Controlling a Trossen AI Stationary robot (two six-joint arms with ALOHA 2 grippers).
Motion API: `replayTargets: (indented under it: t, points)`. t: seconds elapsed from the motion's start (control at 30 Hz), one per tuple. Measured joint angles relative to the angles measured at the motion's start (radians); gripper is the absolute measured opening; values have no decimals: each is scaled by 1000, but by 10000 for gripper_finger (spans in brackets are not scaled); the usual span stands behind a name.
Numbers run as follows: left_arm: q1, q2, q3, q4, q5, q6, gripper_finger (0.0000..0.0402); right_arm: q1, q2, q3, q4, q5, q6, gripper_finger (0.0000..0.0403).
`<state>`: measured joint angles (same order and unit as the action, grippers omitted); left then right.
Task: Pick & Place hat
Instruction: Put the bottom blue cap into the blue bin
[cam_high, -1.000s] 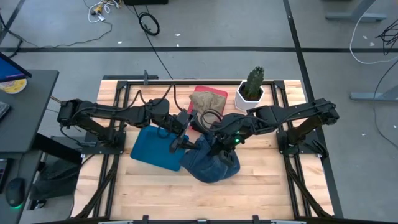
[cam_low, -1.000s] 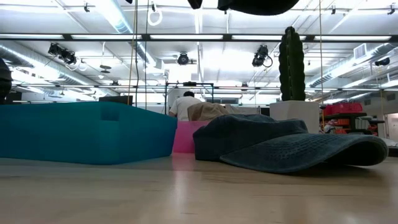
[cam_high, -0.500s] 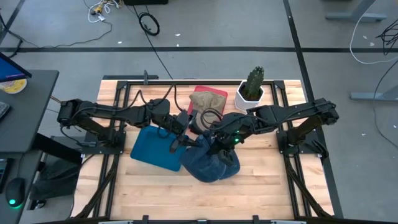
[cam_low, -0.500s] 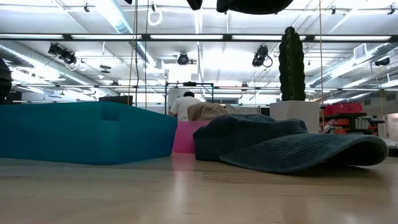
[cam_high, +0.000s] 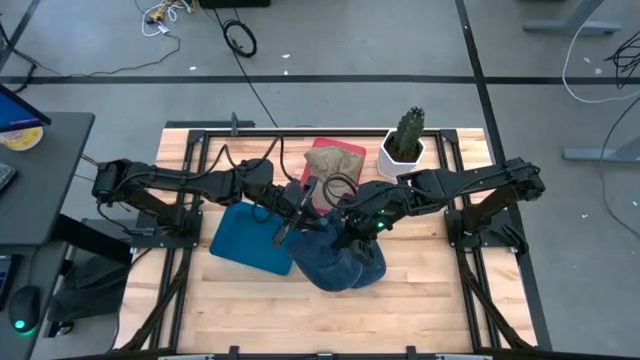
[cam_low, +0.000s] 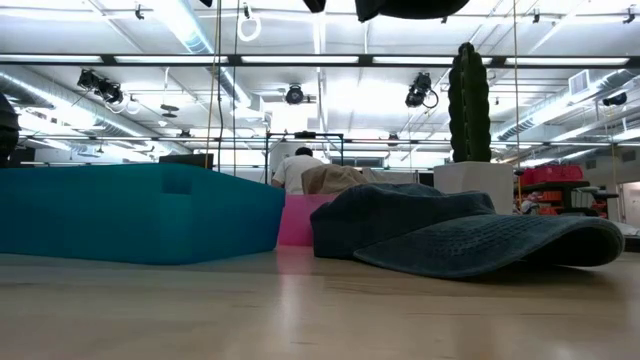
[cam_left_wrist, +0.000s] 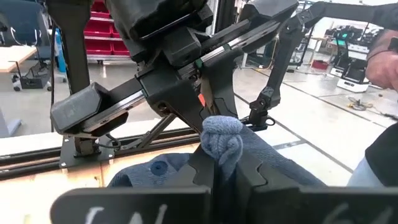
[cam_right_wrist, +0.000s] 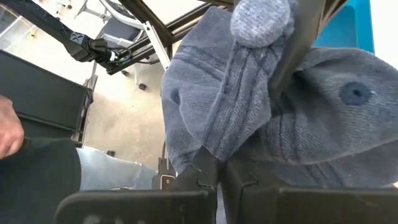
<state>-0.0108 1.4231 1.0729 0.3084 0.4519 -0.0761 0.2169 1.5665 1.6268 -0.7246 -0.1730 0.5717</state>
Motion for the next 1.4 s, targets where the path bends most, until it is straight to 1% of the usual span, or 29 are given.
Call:
replayTargets:
  t: [0.1, 0.17, 0.33, 0.43, 0.57, 0.6, 0.67, 0.77, 0.97, 1.03, 1.1, 1.17, 1.27, 1.4]
  points:
    - [0, 0, 0, 0, 0, 27, 22, 0, 0, 0, 0, -7, 10, 19]
    - [0, -1, 0, 1, 0, 36, 17, 0, 0, 0, -1, -9, 22, 39]
    - [1, -8, 0, 0, -3, 36, 15, 0, -11, 1, -35, -10, 30, 107]
    - [1, -12, 0, 0, -25, 37, 15, 0, -29, 1, -70, -8, 41, 146]
    - [1, -50, 1, -48, -63, 39, 15, 1, -59, 1, -129, 1, 56, 179]
    - [1, -69, 0, -90, -70, 40, 15, 2, -65, 1, -147, 3, 62, 183]
    - [1, -94, 0, -139, -94, 52, 15, 3, -80, 1, -188, 11, 73, 188]
    - [-2, -150, -2, -258, -145, 83, 15, 8, -98, 1, -234, 34, 75, 188]
    - [-12, -258, 1, -445, -254, 90, 15, 11, -122, 1, -298, 99, 75, 178]
    - [-22, -300, -2, -541, -297, 90, 15, 11, -124, 1, -298, 117, 75, 174]
    - [-34, -334, 2, -597, -346, 90, 15, 11, -123, 1, -302, 123, 71, 171]
    - [-47, -366, 0, -700, -386, 89, 15, 11, -124, -2, -301, 124, 71, 168]
    - [-77, -402, 0, -827, -451, 83, 15, 13, -123, -21, -307, 131, 73, 166]
    - [-123, -429, 0, -954, -534, 62, 15, 17, -123, -39, -305, 132, 75, 166]
